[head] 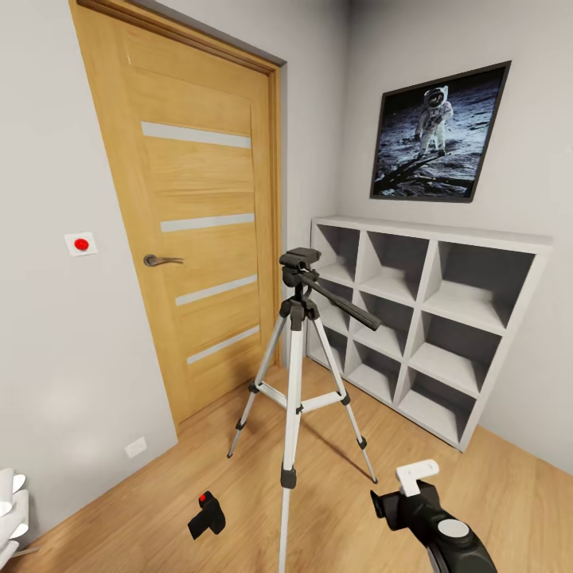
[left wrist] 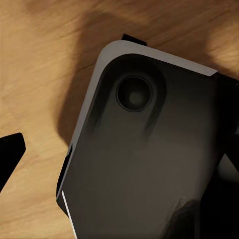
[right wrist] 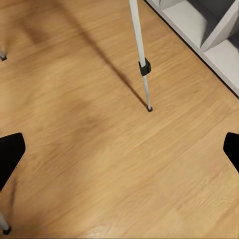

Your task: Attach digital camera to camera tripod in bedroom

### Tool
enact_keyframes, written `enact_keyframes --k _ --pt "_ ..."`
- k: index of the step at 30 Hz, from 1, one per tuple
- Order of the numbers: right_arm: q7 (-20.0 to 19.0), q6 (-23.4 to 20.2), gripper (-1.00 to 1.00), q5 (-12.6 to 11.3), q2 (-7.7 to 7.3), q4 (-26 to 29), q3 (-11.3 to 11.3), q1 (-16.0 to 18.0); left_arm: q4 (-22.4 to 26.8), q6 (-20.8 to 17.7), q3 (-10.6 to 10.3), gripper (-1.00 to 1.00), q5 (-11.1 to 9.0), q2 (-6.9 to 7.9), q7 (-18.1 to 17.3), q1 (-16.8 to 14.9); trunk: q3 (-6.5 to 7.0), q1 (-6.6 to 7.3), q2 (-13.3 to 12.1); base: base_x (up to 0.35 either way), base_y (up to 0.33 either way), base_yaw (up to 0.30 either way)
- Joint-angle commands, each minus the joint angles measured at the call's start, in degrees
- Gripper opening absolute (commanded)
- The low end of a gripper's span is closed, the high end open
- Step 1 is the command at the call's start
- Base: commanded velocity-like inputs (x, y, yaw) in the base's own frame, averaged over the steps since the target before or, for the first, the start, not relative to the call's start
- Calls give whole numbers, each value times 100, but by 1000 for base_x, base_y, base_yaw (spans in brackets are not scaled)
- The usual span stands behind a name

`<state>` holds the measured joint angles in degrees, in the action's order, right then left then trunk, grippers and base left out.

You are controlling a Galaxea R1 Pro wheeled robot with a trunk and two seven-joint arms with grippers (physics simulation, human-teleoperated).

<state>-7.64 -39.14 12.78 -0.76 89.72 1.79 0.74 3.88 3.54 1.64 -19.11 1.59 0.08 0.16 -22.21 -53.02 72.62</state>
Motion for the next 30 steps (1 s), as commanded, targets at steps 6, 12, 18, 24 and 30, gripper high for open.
enact_keyframes --k 6,12,18,24,30 --pt "-246 12 100 61 16 17 11 24 8 8 13 100 -9 -1 1 2 -5 0 3 0 0 0" --pt "-350 -16 100 59 32 19 20 375 8 7 12 100 -6 -1 1 2 -5 0 3 0 0 0" --pt "-614 -495 100 55 92 19 15 1457 8 8 6 100 6 -9 1 2 -5 0 3 0 0 0" --pt "-1129 -1063 100 -44 489 15 8 2078 8 15 11 100 39 -35 3 2 -5 0 3 -42 36 0" --pt "-1149 -1055 100 -54 556 11 6 2118 8 15 12 100 32 -84 9 2 -5 0 3 -198 197 0"
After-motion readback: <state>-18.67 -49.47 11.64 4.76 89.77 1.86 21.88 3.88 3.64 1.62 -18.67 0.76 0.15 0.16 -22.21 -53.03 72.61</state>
